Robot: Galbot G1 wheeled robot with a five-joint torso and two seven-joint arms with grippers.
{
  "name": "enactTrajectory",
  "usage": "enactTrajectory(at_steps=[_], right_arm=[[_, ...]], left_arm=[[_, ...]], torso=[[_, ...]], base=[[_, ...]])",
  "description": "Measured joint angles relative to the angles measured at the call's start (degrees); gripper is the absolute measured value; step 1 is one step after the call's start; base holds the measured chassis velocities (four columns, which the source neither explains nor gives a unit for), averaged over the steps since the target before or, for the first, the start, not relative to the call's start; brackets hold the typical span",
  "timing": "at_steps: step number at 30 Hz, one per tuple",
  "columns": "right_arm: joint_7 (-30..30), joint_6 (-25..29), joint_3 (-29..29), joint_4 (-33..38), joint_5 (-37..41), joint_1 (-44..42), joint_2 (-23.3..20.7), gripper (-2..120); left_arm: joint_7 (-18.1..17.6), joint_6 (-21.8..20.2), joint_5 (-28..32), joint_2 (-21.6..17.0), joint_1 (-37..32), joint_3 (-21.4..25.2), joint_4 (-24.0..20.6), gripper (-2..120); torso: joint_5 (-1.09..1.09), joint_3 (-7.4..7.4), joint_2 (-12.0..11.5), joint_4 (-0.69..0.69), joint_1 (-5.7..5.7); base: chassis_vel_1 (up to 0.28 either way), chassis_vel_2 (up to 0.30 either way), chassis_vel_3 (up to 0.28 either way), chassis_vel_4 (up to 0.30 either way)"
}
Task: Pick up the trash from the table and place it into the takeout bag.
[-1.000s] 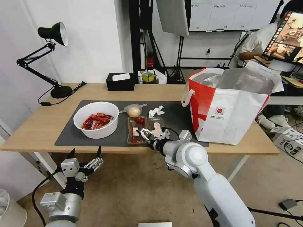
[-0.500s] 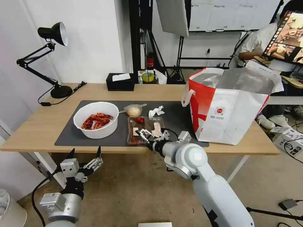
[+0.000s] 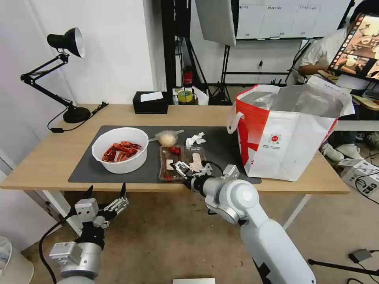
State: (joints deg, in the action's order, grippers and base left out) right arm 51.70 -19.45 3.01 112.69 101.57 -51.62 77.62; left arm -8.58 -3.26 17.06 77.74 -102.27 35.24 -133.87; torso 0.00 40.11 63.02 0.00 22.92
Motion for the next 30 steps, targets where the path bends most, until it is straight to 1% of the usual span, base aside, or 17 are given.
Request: enactTrajectory(at_steps=[9, 28, 30], right_arm=[[0.32, 0.05, 1.09, -0.01, 0.02, -0.09, 0.27, 100], [0.55, 0.98, 1.19, -0.46, -1.18, -0.30, 0.67, 100], [-0.27, 0.99, 1.33, -0.50, -1.59, -0.40, 0.64, 100]], left_arm=[[0.00, 0.02, -0.12, 0.08, 0.00, -0.12, 0.04, 100], [0.01, 0.32, -0.36, 0.31, -0.49, -0.07, -0.10, 100], [0.02, 0.40, -0.43, 0.43, -0.60, -0.10, -0.09, 100]], torso=[[0.00, 0.00, 0.00, 0.00, 0.00], [0.00, 0.00, 0.00, 0.00, 0.00], [0.00, 0.00, 0.00, 0.00, 0.00]], base=[[0.000, 0.000, 0.000, 0.000], [0.000, 0.000, 0.000, 0.000], [0.000, 0.000, 0.000, 0.000]])
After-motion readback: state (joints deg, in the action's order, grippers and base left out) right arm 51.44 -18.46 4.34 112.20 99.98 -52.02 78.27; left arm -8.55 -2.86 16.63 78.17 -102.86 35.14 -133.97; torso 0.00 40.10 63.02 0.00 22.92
